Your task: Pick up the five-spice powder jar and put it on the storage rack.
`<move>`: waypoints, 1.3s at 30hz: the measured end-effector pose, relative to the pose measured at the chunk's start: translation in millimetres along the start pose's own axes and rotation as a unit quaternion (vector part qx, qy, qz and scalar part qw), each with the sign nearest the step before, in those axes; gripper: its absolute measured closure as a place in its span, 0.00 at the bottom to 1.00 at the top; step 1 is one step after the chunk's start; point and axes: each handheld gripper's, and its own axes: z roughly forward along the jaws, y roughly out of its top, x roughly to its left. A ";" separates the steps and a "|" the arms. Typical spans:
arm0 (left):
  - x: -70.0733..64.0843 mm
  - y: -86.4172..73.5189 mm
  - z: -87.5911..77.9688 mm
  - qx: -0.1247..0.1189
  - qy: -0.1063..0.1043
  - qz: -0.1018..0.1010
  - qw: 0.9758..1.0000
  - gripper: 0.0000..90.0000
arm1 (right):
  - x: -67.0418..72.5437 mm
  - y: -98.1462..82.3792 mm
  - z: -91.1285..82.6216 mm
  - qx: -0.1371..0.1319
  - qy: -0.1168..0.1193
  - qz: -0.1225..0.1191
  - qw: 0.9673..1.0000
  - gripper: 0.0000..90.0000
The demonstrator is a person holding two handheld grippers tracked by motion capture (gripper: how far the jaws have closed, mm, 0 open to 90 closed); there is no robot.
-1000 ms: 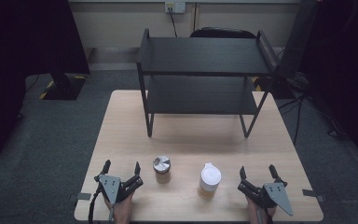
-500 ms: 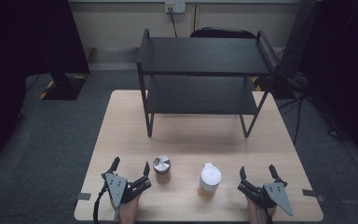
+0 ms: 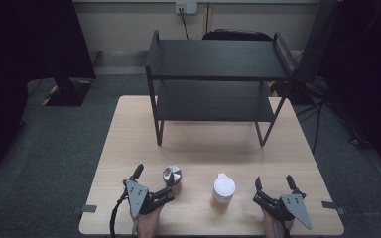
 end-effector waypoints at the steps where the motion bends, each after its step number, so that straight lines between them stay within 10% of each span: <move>1: -3.1 -0.9 1.1 0.001 0.000 0.000 1.000 0.00 | 0.0 0.0 0.0 0.000 0.000 0.000 1.000 0.00; 39: -31.3 -18.6 22.3 0.053 0.006 0.018 0.998 0.39 | 1.3 -0.1 -0.3 0.000 -0.004 0.000 1.000 0.00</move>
